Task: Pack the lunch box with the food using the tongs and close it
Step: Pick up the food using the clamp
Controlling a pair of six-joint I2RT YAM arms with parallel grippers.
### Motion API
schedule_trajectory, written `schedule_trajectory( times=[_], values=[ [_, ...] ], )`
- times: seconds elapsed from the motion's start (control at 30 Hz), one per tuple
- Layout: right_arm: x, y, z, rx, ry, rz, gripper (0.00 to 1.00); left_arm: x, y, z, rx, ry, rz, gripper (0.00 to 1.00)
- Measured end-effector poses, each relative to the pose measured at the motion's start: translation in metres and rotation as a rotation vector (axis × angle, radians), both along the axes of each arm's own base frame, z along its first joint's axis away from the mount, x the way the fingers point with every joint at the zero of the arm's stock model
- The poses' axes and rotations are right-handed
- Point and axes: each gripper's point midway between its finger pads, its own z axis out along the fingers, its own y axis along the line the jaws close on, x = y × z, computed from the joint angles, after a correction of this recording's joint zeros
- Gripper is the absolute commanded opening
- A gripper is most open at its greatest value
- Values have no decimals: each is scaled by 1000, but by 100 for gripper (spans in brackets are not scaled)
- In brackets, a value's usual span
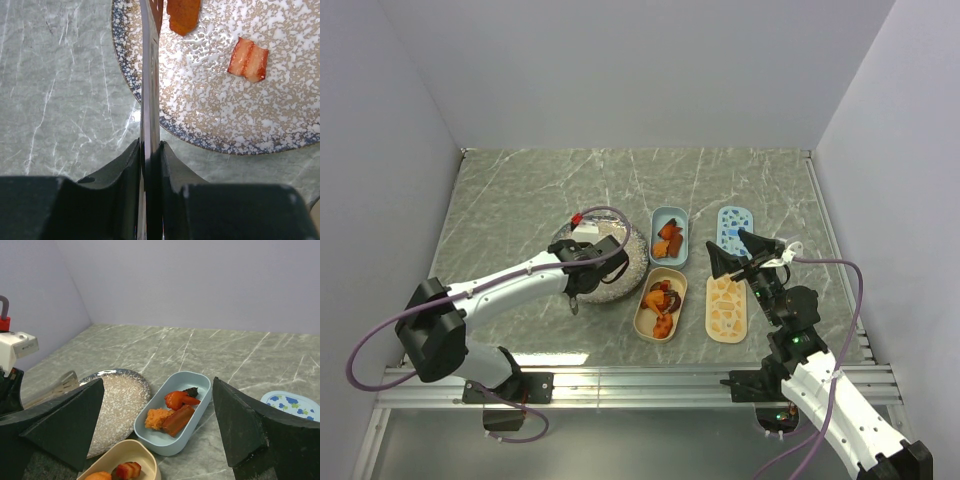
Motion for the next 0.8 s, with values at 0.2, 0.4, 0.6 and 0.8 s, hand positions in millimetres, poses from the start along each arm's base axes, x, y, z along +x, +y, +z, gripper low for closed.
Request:
schedule_trajectory(
  times=[0.2,0.4,0.6,0.8],
  values=[
    [0,0,0,0,-1,0,96,-3,-5,-1,3,2,-20,45],
    [0,0,-1,-2,3,0,96,-5,-13,-1,-5,-6,-46,48],
    [1,0,-1,-2,3,0,96,-5,-13,-5,8,6,-47,48],
    [1,0,-1,-2,3,-1,96,-8,-11,-19,56,49,-56,49]
  ],
)
